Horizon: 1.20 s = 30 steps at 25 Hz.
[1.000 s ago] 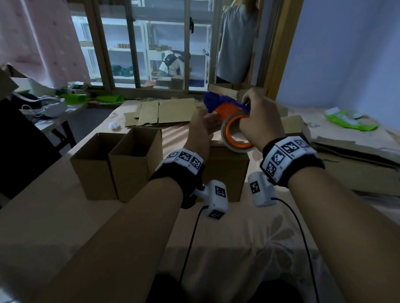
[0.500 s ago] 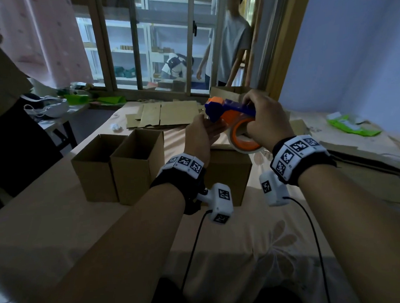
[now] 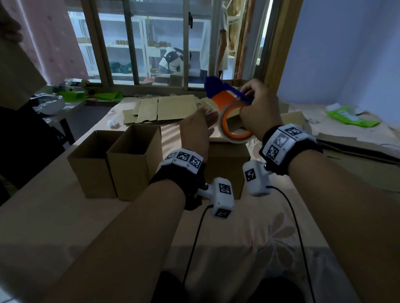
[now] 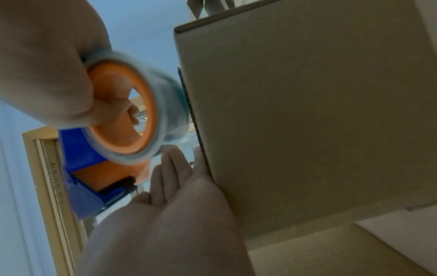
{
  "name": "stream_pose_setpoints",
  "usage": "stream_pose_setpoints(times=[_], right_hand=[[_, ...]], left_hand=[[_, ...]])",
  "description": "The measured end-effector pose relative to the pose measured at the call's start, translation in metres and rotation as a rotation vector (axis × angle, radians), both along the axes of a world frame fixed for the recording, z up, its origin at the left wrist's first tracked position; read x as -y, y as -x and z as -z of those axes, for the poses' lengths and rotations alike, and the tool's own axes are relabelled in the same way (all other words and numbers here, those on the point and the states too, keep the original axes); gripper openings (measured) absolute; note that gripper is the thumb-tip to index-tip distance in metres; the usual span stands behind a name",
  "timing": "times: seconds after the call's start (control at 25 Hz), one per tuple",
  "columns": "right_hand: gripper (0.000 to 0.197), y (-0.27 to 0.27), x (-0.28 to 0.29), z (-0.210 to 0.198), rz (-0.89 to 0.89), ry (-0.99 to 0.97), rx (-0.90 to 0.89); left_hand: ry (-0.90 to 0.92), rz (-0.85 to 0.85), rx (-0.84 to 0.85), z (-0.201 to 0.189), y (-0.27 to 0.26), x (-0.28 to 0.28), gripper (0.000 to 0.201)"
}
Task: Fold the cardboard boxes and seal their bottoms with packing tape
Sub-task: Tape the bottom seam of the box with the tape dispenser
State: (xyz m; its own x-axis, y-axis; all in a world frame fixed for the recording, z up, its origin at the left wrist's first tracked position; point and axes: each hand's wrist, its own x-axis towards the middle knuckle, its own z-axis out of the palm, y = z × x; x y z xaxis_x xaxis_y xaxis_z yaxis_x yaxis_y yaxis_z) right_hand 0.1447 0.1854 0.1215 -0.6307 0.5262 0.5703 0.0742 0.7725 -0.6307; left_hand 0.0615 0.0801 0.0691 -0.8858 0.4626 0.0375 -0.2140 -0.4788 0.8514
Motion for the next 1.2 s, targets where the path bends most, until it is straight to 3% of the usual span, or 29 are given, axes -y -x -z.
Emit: stream_pose_setpoints(times=[0.08, 0.28, 0.32, 0.4, 0.48, 0.56, 0.72, 0.8, 0.92, 1.12, 1.2], right_hand=[[0.028, 0.007, 0.003, -0.001, -0.019, 0.032, -0.038], [0.040, 0.017, 0.013, 0.026, -0.050, 0.004, -0.078], [0.042, 0.017, 0.012, 0.030, -0.035, -0.006, -0.120], [0.045, 0.014, 0.010, 0.036, -0.009, 0.007, -0.183], [0.050, 0.011, 0.011, 0.041, 0.002, 0.017, -0.190], [0.055, 0.010, 0.012, 0.046, 0.031, 0.081, -0.182], [0.042, 0.017, 0.006, 0.037, 0.147, 0.395, -0.091], [0.032, 0.023, 0.009, 0.029, 0.171, 0.382, -0.052], [0.039, 0.027, 0.016, 0.031, 0.121, 0.369, -0.108], [0.052, 0.024, 0.019, 0.043, 0.062, 0.427, -0.158], [0.053, 0.024, 0.019, 0.043, 0.062, 0.395, -0.141]], left_hand=[[0.009, -0.050, -0.012, 0.000, -0.001, 0.000, 0.032], [0.031, -0.170, 0.009, -0.007, -0.003, 0.006, 0.022], [0.001, -0.099, 0.062, -0.008, -0.003, 0.007, 0.019], [0.071, -0.096, -0.037, -0.004, -0.002, 0.007, 0.021], [0.053, -0.092, 0.038, -0.002, -0.001, 0.006, 0.032], [0.057, -0.093, 0.057, -0.001, 0.003, 0.005, 0.030], [0.063, -0.033, 0.064, -0.002, 0.005, 0.001, 0.028], [0.052, -0.041, 0.089, -0.003, 0.007, 0.001, 0.028], [0.078, -0.064, 0.134, -0.001, 0.013, 0.002, 0.028], [0.146, -0.123, 0.046, 0.000, 0.011, 0.003, 0.021], [0.164, -0.140, -0.013, 0.003, 0.014, 0.001, 0.031]])
